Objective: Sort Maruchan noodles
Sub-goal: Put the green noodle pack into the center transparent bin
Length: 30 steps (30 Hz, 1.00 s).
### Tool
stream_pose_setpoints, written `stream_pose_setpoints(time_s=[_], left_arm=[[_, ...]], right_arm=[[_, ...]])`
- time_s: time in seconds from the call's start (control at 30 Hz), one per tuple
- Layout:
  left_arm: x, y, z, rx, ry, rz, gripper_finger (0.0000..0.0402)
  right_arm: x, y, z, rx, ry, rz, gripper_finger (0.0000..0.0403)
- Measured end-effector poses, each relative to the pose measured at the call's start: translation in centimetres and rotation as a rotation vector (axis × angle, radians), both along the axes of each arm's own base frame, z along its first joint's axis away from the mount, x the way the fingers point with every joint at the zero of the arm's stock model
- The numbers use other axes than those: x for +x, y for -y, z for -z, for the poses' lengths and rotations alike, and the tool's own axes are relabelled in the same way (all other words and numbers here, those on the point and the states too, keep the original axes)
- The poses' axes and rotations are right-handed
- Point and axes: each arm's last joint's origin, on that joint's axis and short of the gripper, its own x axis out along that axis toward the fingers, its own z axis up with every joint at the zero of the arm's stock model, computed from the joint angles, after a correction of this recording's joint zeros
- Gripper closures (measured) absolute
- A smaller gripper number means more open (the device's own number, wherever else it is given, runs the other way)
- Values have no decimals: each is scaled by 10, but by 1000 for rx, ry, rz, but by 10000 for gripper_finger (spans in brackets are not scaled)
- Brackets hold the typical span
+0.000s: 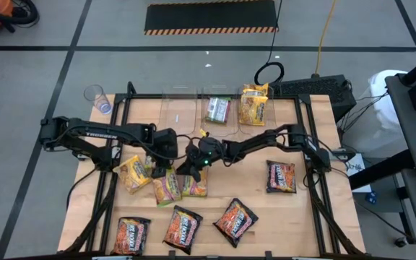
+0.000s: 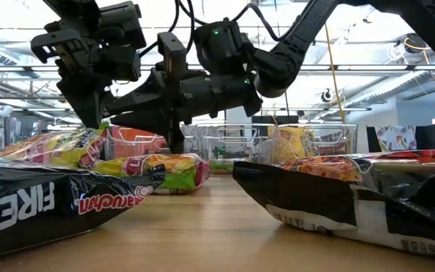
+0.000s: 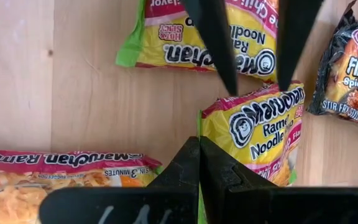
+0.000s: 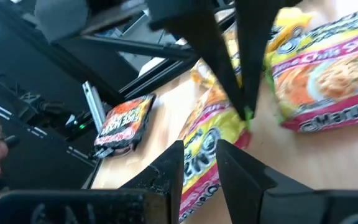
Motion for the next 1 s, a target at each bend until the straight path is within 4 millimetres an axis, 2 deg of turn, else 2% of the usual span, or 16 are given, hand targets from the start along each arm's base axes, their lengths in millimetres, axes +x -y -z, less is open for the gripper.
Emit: stream_pose_setpoints(time_s=[1.0], left_arm=[[3,0,-1,-6,39,1,401]], right_arm=[[-1,13,3,-38,-14,20,312]])
